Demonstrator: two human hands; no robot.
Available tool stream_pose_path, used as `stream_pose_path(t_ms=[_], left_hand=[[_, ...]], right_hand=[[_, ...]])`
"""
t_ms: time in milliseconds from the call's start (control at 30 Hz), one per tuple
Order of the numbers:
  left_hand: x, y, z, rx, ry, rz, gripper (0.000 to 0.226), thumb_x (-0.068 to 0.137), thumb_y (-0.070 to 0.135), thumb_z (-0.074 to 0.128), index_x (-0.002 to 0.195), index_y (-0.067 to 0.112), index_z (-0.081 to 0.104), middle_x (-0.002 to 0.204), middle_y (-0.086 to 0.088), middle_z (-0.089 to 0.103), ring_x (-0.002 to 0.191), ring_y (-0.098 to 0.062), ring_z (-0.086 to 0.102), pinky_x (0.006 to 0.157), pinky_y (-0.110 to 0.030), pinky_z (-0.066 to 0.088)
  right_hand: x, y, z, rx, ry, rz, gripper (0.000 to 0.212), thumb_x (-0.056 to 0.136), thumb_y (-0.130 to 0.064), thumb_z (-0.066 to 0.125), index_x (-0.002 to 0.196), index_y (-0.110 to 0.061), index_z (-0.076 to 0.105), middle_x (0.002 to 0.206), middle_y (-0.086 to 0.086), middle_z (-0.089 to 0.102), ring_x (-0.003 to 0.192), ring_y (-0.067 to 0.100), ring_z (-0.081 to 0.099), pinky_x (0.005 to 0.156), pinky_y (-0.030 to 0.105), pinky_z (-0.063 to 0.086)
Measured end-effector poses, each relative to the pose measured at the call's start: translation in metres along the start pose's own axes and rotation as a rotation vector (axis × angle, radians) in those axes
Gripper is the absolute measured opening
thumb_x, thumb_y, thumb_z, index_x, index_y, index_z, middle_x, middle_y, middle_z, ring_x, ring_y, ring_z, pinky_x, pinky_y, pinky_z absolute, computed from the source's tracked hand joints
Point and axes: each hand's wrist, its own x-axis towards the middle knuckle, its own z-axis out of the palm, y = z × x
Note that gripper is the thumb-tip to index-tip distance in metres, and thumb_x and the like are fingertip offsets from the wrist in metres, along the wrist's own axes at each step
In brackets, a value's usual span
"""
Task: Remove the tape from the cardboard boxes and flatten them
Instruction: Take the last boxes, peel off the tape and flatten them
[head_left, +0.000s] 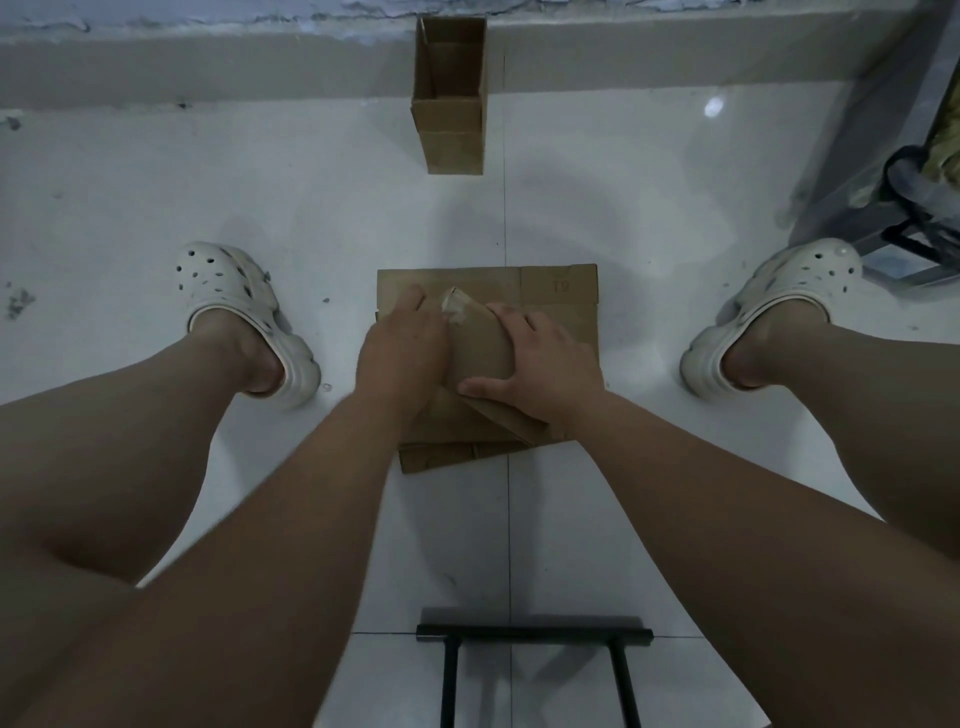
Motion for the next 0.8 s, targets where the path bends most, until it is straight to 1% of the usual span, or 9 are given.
stream_pose_path(t_ms=[100,200,300,333,400,533,667,733,800], left_hand=[[0.011,-0.012,-0.016,0.058,-0.155,0.163,0.013,0.097,0.01,0.046,0.1,0.002,0.055,0.103,-0.012,0.048,0.07,-0.022,0.044,0.065,-0.029,0.031],[0.014,-0.012,-0.028,-0.054,-0.192,0.147,0.026,0.097,0.014,0.044,0.072,0.007,0.047,0.079,-0.005,0.04,0.065,-0.018,0.039,0.059,-0.025,0.028],[0.013,-0.015,-0.032,-0.283,-0.258,-0.013,0.041,0.097,0.018,0.044,0.057,0.013,0.034,0.063,-0.004,0.04,0.058,-0.018,0.043,0.054,-0.031,0.037],[0.011,-0.016,-0.034,-0.36,-0.298,-0.056,0.04,0.097,0.019,0.044,0.058,0.013,0.033,0.062,-0.004,0.041,0.056,-0.016,0.046,0.059,-0.036,0.045],[0.009,-0.016,-0.035,-0.531,-0.355,-0.14,0.038,0.097,0.017,0.044,0.061,0.014,0.033,0.064,-0.005,0.041,0.055,-0.012,0.051,0.068,-0.038,0.053],[0.001,-0.01,-0.033,-0.703,-0.362,-0.208,0.036,0.096,0.017,0.048,0.062,0.014,0.037,0.069,-0.004,0.043,0.06,-0.013,0.05,0.072,-0.037,0.052],[-0.006,0.004,-0.034,-0.944,-0.265,-0.268,0.031,0.098,0.026,0.048,0.072,0.008,0.053,0.079,-0.013,0.056,0.081,-0.029,0.065,0.08,-0.043,0.056],[-0.008,0.014,-0.032,-0.863,-0.11,-0.276,0.041,0.098,0.036,0.044,0.081,0.002,0.059,0.08,-0.017,0.06,0.079,-0.03,0.063,0.073,-0.041,0.055],[-0.01,0.024,-0.027,-0.823,-0.03,-0.313,0.05,0.095,0.048,0.043,0.074,0.005,0.057,0.069,-0.012,0.057,0.065,-0.024,0.056,0.062,-0.036,0.047]], right_hand=[[0.001,0.003,-0.007,-0.019,-0.02,-0.024,0.104,0.057,-0.092,0.044,0.144,-0.04,0.022,0.139,0.0,0.044,0.123,0.027,0.049,0.087,0.044,0.045],[-0.001,0.006,-0.016,-0.053,-0.057,-0.053,0.108,0.057,-0.092,0.044,0.147,-0.038,0.019,0.143,0.004,0.038,0.128,0.028,0.042,0.097,0.047,0.04],[-0.002,0.01,-0.028,-0.171,-0.099,-0.057,0.112,0.064,-0.088,0.05,0.152,-0.039,0.004,0.156,0.005,0.018,0.144,0.03,0.016,0.116,0.06,0.008],[-0.001,0.01,-0.034,-0.19,-0.118,-0.043,0.113,0.066,-0.086,0.052,0.153,-0.038,-0.004,0.159,0.004,0.009,0.147,0.03,0.006,0.115,0.063,-0.002],[0.0,0.005,-0.042,-0.195,-0.16,-0.039,0.116,0.072,-0.079,0.056,0.152,-0.035,-0.015,0.162,0.003,-0.005,0.149,0.029,-0.006,0.113,0.064,-0.01],[-0.009,-0.009,-0.045,-0.288,-0.141,-0.071,0.132,0.065,-0.077,0.065,0.148,-0.032,-0.027,0.162,0.006,-0.003,0.149,0.03,-0.004,0.108,0.065,-0.016],[-0.015,-0.015,-0.043,-0.324,0.025,-0.006,0.12,0.072,-0.065,0.067,0.152,-0.026,-0.014,0.151,0.015,0.02,0.143,0.035,0.014,0.109,0.068,-0.009],[-0.013,-0.018,-0.042,-0.314,0.082,0.027,0.111,0.073,-0.062,0.066,0.151,-0.024,-0.003,0.146,0.016,0.027,0.14,0.036,0.02,0.11,0.067,-0.007],[-0.012,-0.018,-0.039,-0.312,0.107,0.064,0.105,0.072,-0.061,0.066,0.149,-0.024,0.004,0.142,0.017,0.032,0.137,0.037,0.024,0.112,0.065,-0.004]])
